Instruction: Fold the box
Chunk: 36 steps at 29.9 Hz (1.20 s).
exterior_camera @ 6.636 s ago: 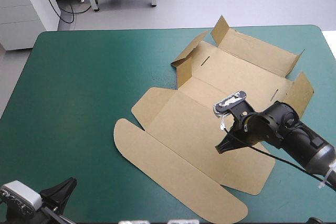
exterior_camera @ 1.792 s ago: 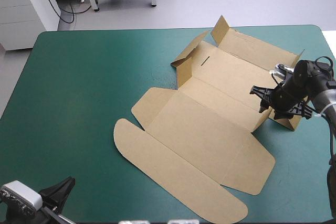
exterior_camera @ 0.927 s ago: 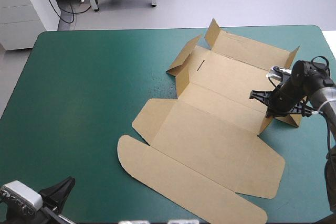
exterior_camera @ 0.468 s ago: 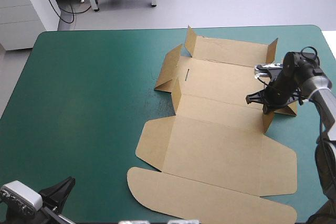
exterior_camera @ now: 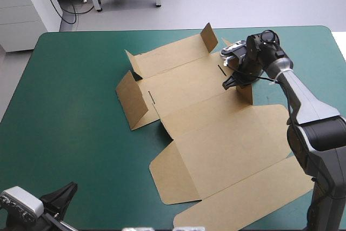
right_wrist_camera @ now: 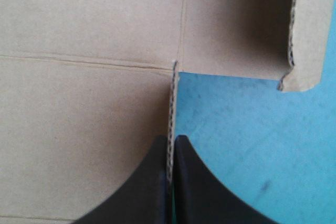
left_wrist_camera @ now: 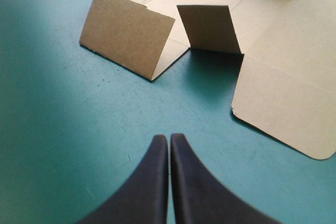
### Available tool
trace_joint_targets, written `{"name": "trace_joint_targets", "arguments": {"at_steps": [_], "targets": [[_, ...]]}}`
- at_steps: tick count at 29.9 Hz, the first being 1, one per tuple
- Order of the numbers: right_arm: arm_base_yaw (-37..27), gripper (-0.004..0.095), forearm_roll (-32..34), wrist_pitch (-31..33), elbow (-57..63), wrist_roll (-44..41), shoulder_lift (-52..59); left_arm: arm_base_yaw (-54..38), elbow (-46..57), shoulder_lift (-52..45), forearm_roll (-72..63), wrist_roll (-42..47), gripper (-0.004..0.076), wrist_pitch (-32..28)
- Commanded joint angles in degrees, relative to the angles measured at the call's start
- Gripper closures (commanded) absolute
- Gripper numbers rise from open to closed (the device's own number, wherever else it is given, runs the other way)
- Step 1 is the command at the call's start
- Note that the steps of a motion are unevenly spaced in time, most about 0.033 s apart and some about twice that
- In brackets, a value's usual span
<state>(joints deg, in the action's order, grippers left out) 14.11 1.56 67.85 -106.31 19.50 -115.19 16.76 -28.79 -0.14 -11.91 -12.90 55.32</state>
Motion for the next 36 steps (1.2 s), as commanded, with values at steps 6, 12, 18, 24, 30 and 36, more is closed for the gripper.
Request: {"name": "trace_joint_targets", "arguments": {"at_steps": [6, 12, 18, 24, 30, 36], "targets": [[9.81, 0.0924, 1.23, -0.83, -7.06, 10.87, 0.15, 0.17, -1.45, 1.01, -1.07, 0.02, 0.0731, -4.17], [15.98, 0.0924, 0.99, -0.83, -7.59, 18.89, -0.55, 0.17, -1.45, 1.01, -1.21, 0.02, 0.0731, -4.17], [19.47, 0.0924, 0.74, -0.94, -8.74, 27.05, -0.55, 0.17, -1.45, 1.01, -1.21, 0.02, 0.0731, -4.17], [22.74, 0.0924, -0.81, -0.94, -11.53, 29.62, -1.17, 0.17, -1.45, 1.01, -1.21, 0.02, 0.0731, -4.17], [25.47, 0.0929, 0.33, -3.35, -11.53, 33.82, -1.97, 0.17, -1.45, 1.01, -1.21, 0.02, 0.0731, -4.17], [25.36, 0.0930, 5.36, -3.95, -11.53, 31.68, -5.51, 0.17, -1.45, 1.01, -1.21, 0.02, 0.0731, -4.17]]}}
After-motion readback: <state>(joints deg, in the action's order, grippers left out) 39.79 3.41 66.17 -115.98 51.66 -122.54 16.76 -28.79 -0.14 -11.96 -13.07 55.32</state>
